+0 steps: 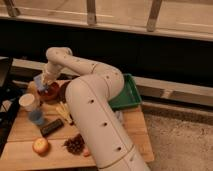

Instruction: Wipe red bowl with sponge

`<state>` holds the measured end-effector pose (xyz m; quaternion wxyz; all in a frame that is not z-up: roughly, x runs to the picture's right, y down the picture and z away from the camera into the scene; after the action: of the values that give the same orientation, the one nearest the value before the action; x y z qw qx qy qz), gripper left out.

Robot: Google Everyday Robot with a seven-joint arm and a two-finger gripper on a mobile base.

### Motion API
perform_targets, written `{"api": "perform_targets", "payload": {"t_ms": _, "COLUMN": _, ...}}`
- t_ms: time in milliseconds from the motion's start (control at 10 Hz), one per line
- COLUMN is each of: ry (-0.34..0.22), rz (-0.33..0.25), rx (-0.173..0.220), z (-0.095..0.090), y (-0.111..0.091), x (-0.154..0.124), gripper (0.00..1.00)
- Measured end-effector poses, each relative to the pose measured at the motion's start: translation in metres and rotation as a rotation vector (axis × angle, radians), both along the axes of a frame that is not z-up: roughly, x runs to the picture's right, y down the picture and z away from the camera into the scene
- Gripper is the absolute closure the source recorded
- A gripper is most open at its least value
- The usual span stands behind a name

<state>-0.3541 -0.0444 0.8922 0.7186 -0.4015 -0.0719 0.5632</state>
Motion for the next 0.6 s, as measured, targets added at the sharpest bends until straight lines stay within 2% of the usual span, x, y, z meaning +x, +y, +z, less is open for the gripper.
{"api": "perform_targets", "payload": {"t_ms": 300, "ry": 0.022, "rz": 0.013, "rx": -0.044, "z": -0.006, "y": 0.019, "x": 0.022, "gripper": 1.0}}
{"api": "perform_targets", "payload": {"t_ms": 400, "ry": 0.039, "rz": 0.034, "rx": -0.062, "z": -0.002, "y": 0.022, "x": 0.036, "gripper": 1.0}}
{"api": "perform_targets", "payload": {"t_ms": 600, "ry": 0.073, "rz": 0.063, "rx": -0.069, "z": 0.005, "y": 0.016, "x": 0.055, "gripper": 1.0}}
